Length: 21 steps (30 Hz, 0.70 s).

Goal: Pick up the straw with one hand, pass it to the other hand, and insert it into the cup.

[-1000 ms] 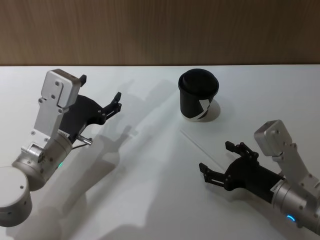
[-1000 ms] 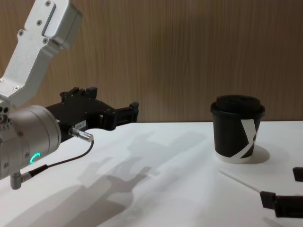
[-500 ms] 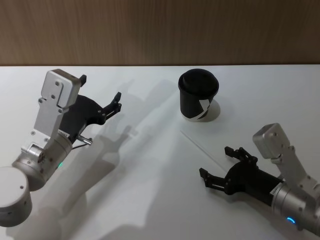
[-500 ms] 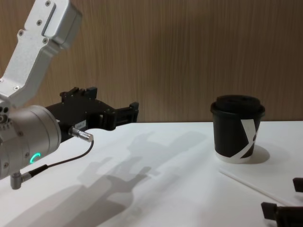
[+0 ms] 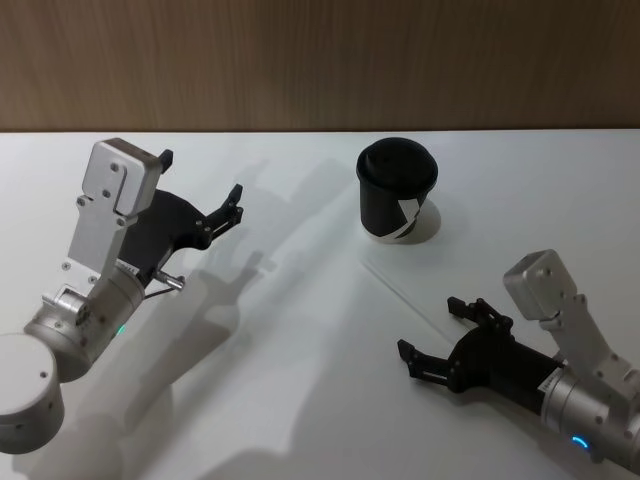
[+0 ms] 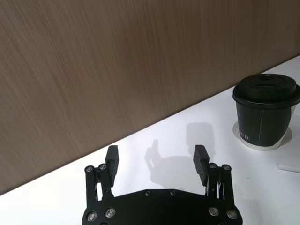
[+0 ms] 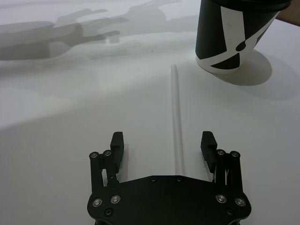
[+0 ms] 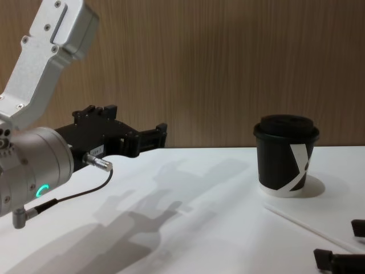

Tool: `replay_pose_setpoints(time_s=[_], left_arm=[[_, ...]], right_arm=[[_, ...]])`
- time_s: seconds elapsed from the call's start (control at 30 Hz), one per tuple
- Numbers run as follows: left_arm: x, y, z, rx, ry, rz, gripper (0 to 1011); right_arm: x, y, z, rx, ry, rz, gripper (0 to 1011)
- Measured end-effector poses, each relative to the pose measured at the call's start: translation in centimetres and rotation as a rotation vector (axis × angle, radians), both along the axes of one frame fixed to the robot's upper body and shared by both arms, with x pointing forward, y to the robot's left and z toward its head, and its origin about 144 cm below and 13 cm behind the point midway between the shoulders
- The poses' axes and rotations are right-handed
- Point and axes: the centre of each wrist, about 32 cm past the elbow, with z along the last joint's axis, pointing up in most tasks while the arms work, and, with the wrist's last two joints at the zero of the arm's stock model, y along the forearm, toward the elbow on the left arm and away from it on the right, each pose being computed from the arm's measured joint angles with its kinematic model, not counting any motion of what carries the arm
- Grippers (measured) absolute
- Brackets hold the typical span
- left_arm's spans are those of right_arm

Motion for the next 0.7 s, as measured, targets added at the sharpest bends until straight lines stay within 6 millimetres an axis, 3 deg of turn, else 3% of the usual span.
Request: replay_pose_setpoints(time_s=[0.7], left_arm=[[0.00, 0.00, 0.00, 0.000, 0.000, 0.000, 1003]], right_arm=[[0.18, -0.06, -0.22, 0.067, 0.071, -0.024, 1001]])
